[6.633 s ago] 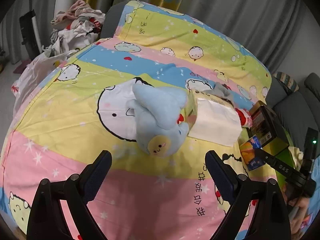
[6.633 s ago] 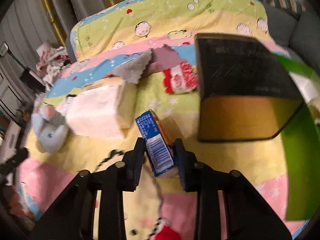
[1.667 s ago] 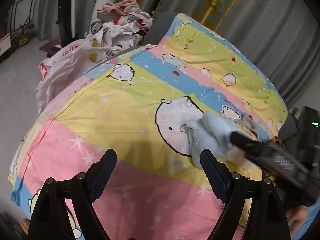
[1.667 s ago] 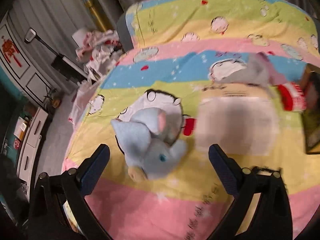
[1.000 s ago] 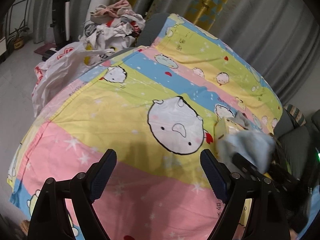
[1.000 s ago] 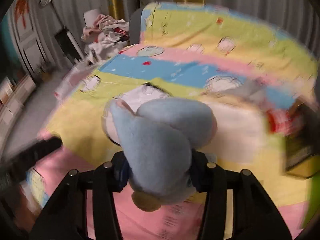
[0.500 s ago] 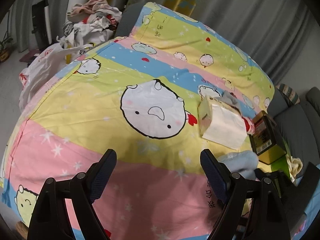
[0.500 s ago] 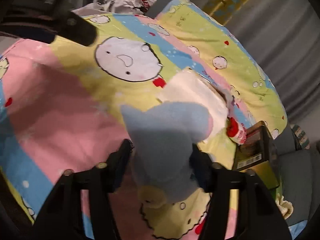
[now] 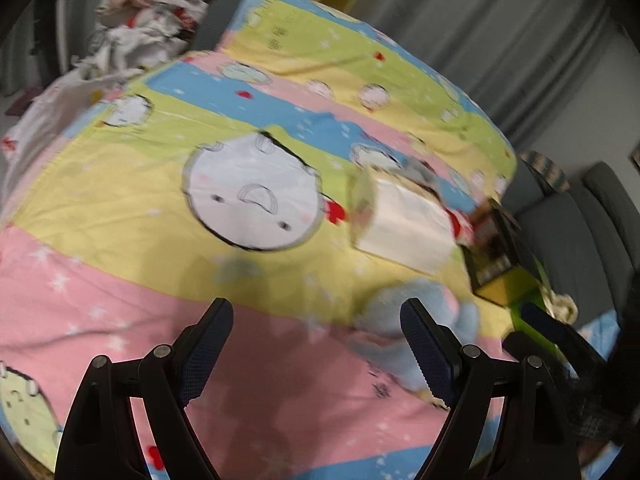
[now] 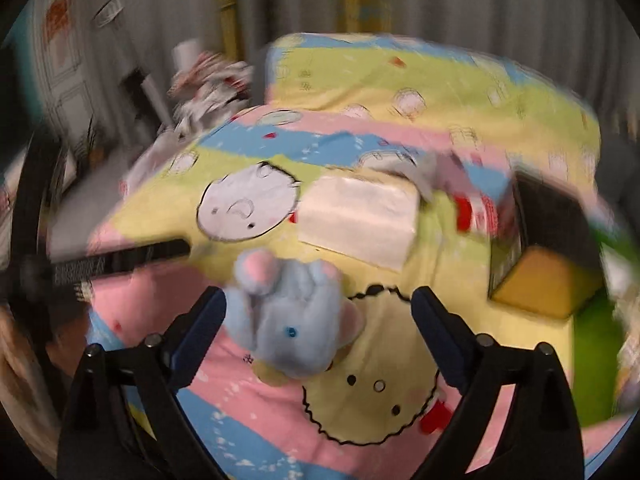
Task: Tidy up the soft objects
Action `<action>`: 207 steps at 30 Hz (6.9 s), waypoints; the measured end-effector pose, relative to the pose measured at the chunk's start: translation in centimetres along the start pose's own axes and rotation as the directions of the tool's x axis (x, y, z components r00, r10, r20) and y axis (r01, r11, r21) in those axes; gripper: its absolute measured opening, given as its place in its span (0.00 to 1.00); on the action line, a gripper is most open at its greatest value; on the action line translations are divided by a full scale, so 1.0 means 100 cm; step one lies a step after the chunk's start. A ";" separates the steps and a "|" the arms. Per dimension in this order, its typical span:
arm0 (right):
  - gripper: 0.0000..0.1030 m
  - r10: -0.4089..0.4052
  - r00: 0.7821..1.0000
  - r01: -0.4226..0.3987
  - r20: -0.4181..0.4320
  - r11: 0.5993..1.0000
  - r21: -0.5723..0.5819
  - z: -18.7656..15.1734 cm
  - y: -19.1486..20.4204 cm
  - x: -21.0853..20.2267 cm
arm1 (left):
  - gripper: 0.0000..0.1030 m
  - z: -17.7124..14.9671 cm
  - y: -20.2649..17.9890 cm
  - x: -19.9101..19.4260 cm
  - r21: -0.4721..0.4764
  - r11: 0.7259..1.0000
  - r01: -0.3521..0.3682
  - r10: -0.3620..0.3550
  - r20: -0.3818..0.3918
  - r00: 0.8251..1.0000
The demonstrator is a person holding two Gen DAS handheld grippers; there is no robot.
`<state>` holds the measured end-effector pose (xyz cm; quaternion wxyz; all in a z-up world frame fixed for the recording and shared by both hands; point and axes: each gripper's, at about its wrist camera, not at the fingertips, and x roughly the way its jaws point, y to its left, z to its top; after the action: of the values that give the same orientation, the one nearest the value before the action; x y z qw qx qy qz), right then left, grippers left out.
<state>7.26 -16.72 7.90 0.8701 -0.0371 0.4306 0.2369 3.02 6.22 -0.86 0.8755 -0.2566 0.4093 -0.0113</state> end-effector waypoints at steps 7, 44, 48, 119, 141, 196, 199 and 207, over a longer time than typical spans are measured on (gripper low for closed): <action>0.92 0.244 0.966 -0.200 -0.087 0.916 0.347 -0.014 -0.032 0.034 | 0.83 -0.016 -0.033 0.030 0.052 0.989 0.141 -0.135 -0.116 0.984; 0.62 0.070 0.944 -0.240 0.323 0.816 0.526 0.007 -0.191 -0.095 | 0.59 -0.006 -0.309 0.055 0.489 0.714 0.500 -0.521 -0.106 0.847; 0.62 -0.028 0.950 -0.168 0.313 0.797 0.580 0.009 -0.229 -0.106 | 0.59 -0.006 -0.353 0.081 0.514 0.675 0.529 -0.525 -0.169 0.834; 0.86 -0.019 0.999 0.006 0.027 0.908 0.420 0.095 -0.070 0.029 | 0.90 -0.022 0.010 0.021 0.083 0.994 -0.067 0.066 0.018 0.998; 0.12 -0.150 0.985 0.171 -0.084 0.907 0.384 0.165 -0.080 0.107 | 0.90 -0.017 0.026 0.032 0.034 0.999 0.013 -0.014 0.016 1.000; 0.78 0.291 0.929 -0.224 -0.229 0.934 0.278 -0.010 -0.038 0.095 | 0.86 -0.046 -0.056 0.057 0.033 0.999 0.022 -0.018 -0.136 0.991; 0.68 0.260 0.940 -0.206 -0.223 0.949 0.237 -0.016 -0.030 0.099 | 0.57 -0.045 -0.061 0.062 0.043 0.999 0.031 -0.025 -0.145 0.989; 0.26 0.323 0.921 -0.274 -0.217 0.934 0.229 -0.025 -0.024 0.090 | 0.37 -0.048 -0.090 0.064 0.146 0.989 0.035 -0.014 -0.142 0.990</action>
<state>11.17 -16.10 -0.93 0.7615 0.0848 0.5588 0.3173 5.51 -5.17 -3.88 0.8608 -0.1944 0.4651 -0.0703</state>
